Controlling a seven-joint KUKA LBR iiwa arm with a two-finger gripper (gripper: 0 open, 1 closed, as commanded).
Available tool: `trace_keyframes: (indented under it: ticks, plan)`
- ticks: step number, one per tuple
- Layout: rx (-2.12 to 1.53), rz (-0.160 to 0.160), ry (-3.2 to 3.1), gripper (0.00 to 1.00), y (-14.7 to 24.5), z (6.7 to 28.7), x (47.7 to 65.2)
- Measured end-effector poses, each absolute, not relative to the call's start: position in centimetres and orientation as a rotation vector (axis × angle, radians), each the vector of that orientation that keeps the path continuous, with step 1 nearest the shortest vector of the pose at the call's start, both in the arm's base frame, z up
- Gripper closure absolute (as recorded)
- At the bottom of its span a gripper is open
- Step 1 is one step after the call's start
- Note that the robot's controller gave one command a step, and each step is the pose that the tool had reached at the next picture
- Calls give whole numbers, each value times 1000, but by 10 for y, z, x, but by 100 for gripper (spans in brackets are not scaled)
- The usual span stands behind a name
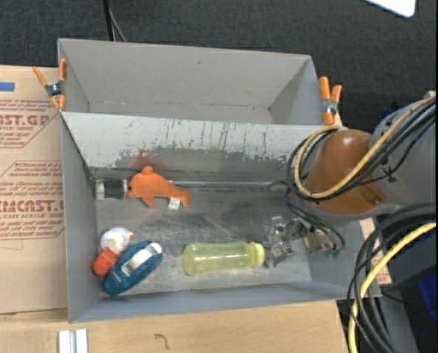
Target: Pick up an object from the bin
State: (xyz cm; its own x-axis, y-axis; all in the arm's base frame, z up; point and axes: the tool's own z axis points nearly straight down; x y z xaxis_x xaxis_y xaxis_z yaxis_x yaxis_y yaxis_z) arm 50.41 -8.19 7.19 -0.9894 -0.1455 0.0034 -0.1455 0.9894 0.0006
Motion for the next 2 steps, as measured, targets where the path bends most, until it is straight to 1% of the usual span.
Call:
trace_keyframes:
  ticks: [1,2]
  plan:
    - [229,1,-3134,0,-82,71,504]
    - [229,1,-3134,0,-82,71,504]
